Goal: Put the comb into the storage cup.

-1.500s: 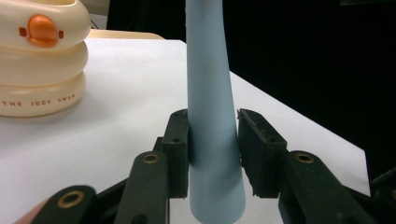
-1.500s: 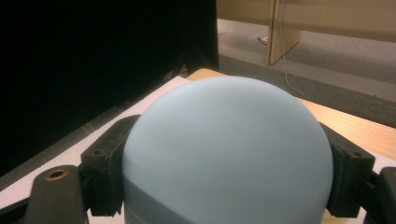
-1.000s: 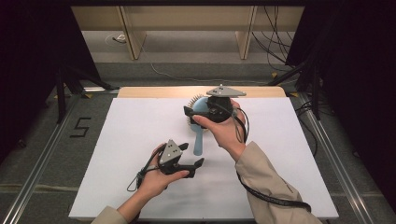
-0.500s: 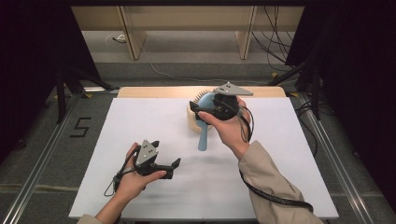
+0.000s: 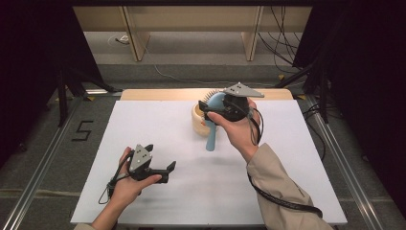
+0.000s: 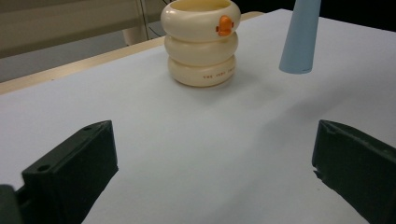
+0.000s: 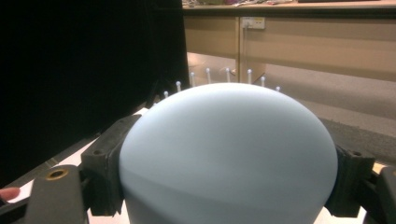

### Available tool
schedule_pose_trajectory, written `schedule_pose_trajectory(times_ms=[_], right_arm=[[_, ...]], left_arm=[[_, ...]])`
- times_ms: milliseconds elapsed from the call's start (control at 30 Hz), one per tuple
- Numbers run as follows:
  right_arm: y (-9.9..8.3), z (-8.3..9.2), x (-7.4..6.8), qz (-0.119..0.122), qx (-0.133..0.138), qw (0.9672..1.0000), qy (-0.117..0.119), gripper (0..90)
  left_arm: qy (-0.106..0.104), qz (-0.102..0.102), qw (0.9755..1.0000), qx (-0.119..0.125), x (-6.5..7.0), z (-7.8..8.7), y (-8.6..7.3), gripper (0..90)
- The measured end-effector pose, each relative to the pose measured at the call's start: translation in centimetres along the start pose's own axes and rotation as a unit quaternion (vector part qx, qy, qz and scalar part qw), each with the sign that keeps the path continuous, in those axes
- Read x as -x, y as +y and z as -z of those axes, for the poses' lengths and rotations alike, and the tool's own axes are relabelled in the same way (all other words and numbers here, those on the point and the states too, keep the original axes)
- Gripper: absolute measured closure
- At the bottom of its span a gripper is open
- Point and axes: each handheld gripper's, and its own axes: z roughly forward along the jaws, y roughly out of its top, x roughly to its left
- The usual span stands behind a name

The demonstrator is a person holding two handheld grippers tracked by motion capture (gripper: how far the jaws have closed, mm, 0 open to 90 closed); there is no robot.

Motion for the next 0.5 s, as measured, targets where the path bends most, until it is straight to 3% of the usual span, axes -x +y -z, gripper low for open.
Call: schedule_pose_trajectory(times_ms=[500], right_arm=[[0.12,0.00,0.59,-0.002,0.018,0.9998,-0.004,20.3]], left_arm=[[0.008,-0.003,1.0000,-0.004,-0.96,0.84,-0.65,0.0]])
